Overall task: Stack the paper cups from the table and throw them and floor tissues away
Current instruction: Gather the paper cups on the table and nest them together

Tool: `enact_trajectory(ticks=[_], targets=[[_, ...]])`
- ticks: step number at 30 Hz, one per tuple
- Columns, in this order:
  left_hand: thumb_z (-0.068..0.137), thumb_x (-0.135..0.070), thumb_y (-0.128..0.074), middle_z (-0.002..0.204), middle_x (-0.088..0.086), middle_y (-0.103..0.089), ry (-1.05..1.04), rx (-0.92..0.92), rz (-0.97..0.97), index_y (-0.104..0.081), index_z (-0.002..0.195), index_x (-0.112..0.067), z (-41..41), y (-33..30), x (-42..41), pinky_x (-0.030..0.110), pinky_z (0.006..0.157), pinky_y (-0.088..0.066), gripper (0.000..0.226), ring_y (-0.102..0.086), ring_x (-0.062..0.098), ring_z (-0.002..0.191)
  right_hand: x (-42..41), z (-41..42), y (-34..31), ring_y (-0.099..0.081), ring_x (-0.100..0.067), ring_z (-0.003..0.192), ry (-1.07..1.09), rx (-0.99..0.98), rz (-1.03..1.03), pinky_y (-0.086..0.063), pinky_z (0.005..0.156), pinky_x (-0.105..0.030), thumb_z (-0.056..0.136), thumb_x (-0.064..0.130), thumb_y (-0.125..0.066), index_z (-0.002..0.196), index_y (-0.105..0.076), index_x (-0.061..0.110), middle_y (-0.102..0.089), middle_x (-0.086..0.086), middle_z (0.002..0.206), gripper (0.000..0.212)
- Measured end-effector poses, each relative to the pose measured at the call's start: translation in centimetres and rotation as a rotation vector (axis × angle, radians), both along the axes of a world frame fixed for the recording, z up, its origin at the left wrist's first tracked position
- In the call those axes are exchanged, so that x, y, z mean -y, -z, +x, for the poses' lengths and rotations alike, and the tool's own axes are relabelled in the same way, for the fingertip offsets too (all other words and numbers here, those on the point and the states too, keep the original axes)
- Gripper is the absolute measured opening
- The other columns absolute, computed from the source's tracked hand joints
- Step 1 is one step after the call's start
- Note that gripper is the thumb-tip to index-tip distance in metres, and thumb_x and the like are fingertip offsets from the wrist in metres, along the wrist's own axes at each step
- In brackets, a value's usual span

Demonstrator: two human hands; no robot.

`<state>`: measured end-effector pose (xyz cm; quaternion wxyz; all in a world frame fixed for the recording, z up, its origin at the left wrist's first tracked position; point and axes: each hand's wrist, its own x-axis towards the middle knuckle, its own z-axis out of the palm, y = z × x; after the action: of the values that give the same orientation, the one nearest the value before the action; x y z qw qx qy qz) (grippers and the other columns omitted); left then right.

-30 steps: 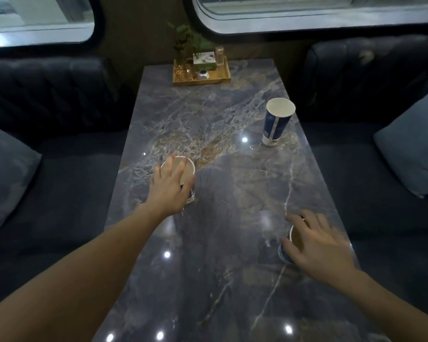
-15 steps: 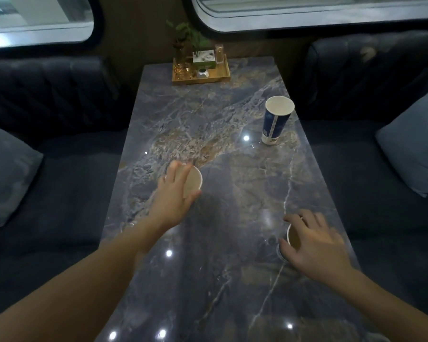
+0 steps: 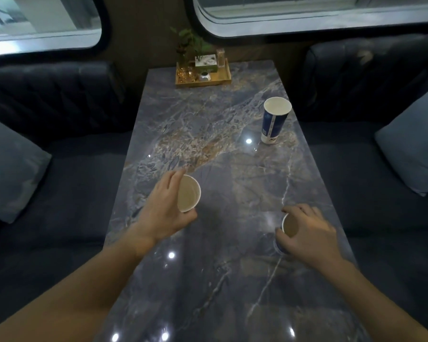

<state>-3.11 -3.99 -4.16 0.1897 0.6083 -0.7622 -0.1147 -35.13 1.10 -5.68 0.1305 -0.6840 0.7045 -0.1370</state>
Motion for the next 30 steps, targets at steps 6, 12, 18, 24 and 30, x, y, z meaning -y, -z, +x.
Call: enact_trajectory(ticks=[6,12,18,24,30], targets=[[0.058,-0.035,-0.079,0.134,-0.003,-0.047,-0.295,-0.304,0.025,-0.038,0.140,-0.022,-1.2,-1.3,-5.4,0.035,0.096,-0.046,0.093,-0.050,0.015,0.119,-0.4,0.6,-2.4,-0.060,-0.014,0.092,0.125,0.389,-0.049,-0.041,0.077,-0.019,0.067,0.036,-0.071,0.099,-0.067,0.024,-0.066,0.006,0.098,0.035],[0.057,-0.025,-0.076,0.121,-0.009,-0.049,-0.392,-0.467,0.023,-0.042,0.129,-0.027,-1.6,-1.2,-9.8,0.032,0.095,-0.046,0.079,-0.050,0.010,0.110,-2.1,1.4,-5.4,-0.064,-0.014,0.089,0.235,0.743,-0.115,-0.050,0.073,-0.023,0.079,0.015,-0.075,0.095,-0.067,0.019,-0.069,0.004,0.095,0.018],[0.050,-0.023,-0.073,0.121,0.002,-0.054,-0.367,-0.351,-0.033,-0.046,0.127,-0.013,-1.8,-1.9,-11.9,0.030,0.089,-0.045,0.083,-0.053,0.017,0.107,-4.5,1.5,-8.2,-0.068,-0.023,0.079,0.197,0.999,-0.084,-0.054,0.065,-0.031,0.087,0.007,-0.066,0.097,-0.069,0.015,-0.071,-0.009,0.090,0.013],[0.049,-0.035,-0.087,0.129,0.002,-0.053,-0.380,-0.262,0.068,-0.043,0.134,-0.015,-2.4,-2.0,-12.8,0.043,0.093,-0.051,0.098,-0.055,0.022,0.114,-6.2,2.0,-10.5,-0.068,-0.017,0.070,0.218,1.235,-0.038,-0.056,0.055,-0.025,0.086,0.012,-0.061,0.096,-0.069,0.014,-0.072,-0.008,0.088,0.012],[0.048,-0.042,-0.084,0.134,-0.002,-0.051,-0.343,-0.274,0.090,-0.035,0.137,-0.024,-4.1,-2.8,-13.9,0.051,0.097,-0.048,0.103,-0.053,0.020,0.120,-7.0,3.9,-10.8,-0.070,-0.021,0.076,0.104,1.212,-0.008,-0.058,0.062,-0.030,0.067,0.044,-0.080,0.094,-0.070,0.018,-0.073,-0.010,0.095,0.039]])
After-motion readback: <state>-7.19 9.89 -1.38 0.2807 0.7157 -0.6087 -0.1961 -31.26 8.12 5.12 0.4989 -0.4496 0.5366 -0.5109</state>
